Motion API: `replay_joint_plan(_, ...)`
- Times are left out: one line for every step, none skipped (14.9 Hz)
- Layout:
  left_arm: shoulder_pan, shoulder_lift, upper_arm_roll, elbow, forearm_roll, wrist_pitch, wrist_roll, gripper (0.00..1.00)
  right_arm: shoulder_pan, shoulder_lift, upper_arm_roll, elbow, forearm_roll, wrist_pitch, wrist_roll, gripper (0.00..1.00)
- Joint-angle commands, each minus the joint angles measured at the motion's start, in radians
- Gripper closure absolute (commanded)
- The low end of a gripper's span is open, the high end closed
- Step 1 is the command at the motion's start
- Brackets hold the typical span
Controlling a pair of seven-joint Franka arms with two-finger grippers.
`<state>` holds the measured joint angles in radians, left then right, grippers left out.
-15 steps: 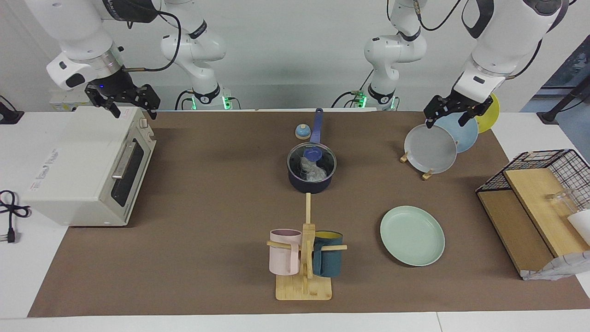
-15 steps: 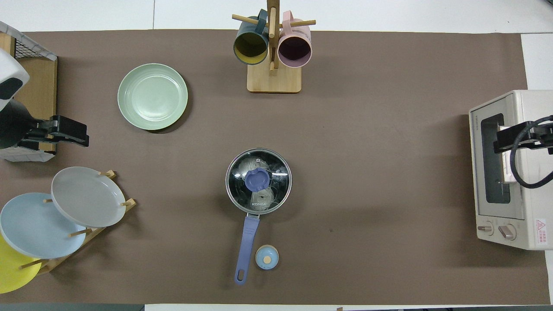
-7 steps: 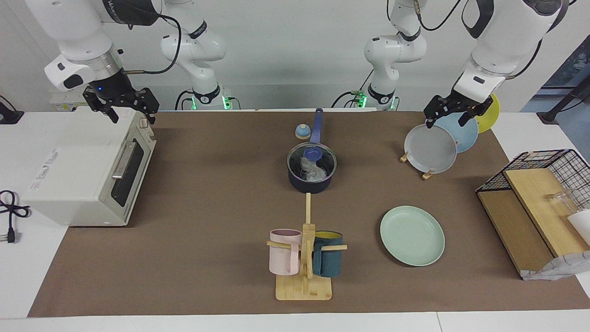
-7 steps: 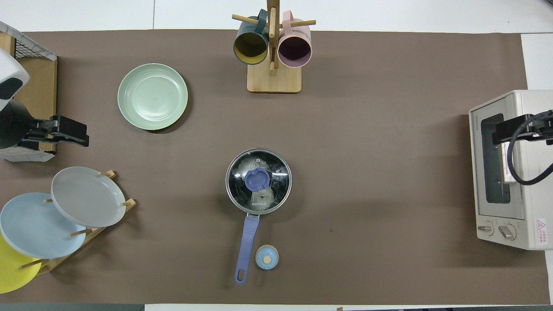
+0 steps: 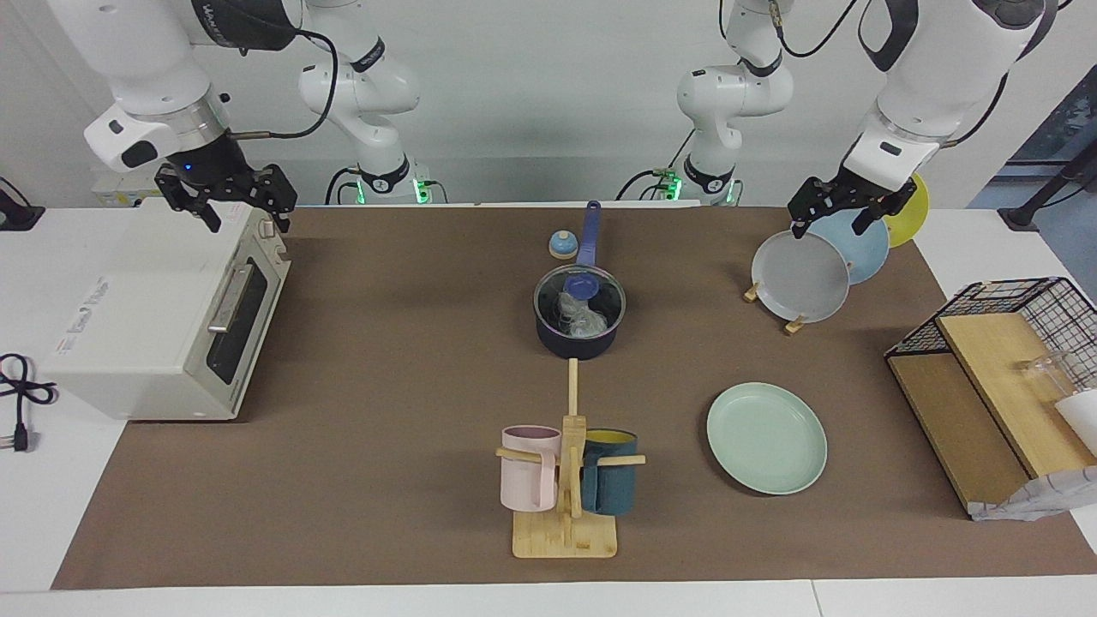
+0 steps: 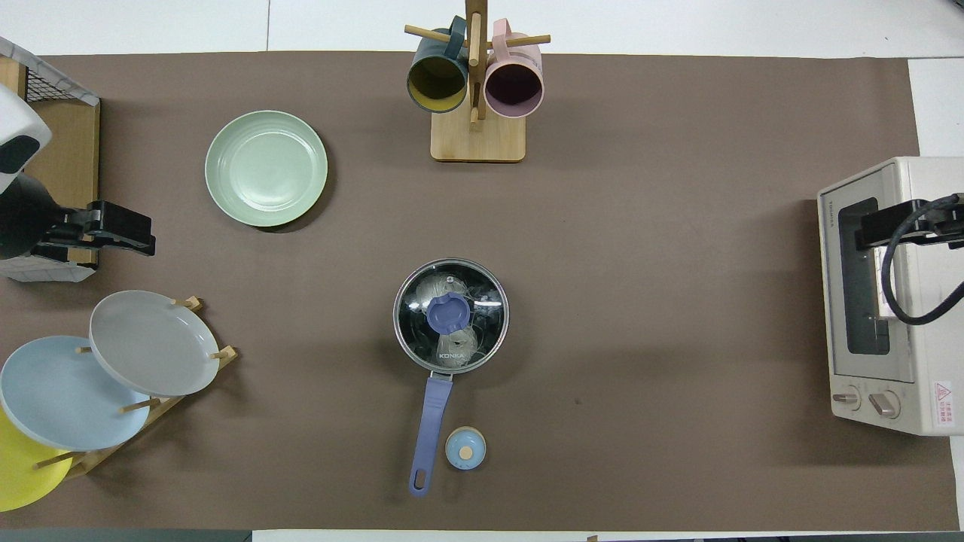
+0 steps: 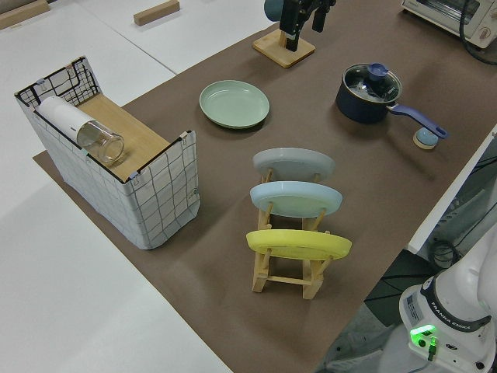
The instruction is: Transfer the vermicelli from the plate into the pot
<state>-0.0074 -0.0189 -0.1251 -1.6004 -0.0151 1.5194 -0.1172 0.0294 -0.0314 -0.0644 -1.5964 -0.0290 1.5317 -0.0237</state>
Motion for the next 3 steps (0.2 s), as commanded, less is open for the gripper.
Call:
replay_joint_plan(0.015,-0.022,-0.007,-0.021,-0.014,0.010,0.007,0.00,-0.020,-0.018,0.015,-0.025,0.015,0.018,-0.030,0.00)
replay_joint_plan(0.017,-0.022,-0.007,-0.021,-0.014,0.010,0.007,0.00,-0.020,-0.018,0.017,-0.025,0.015,0.018,-0.030,0.00)
replay_joint_plan(0.015,-0.022,-0.007,-0.021,-0.014,0.010,0.007,0.00,-0.020,-0.018,0.018,-0.027,0.015,0.016,-0.030,0.00)
